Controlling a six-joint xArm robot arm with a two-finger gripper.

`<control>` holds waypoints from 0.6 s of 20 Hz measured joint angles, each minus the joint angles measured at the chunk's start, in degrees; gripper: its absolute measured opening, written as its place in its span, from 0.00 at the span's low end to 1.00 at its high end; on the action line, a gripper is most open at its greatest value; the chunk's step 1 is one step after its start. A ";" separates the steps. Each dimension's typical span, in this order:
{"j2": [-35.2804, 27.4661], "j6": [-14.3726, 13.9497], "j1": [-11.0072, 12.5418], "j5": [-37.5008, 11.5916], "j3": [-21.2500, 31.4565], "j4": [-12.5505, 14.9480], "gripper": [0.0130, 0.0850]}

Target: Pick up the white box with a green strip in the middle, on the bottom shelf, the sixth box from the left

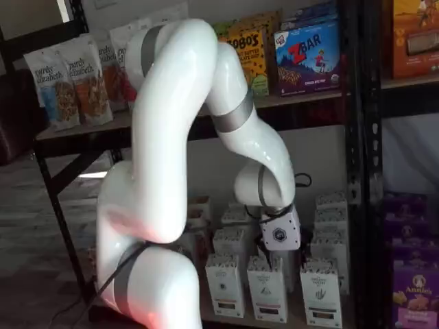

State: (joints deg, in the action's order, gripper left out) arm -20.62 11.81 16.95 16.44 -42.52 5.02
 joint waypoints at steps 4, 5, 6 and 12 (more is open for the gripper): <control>-5.74 1.13 0.90 0.79 -6.03 -0.21 1.00; -7.31 1.96 1.19 0.81 -7.69 -0.78 1.00; -8.63 2.58 1.42 0.71 -9.09 -1.22 1.00; -16.70 6.23 2.42 1.62 -18.40 -4.01 1.00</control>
State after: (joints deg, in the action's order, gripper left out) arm -37.32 18.05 19.37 18.06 -60.92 1.01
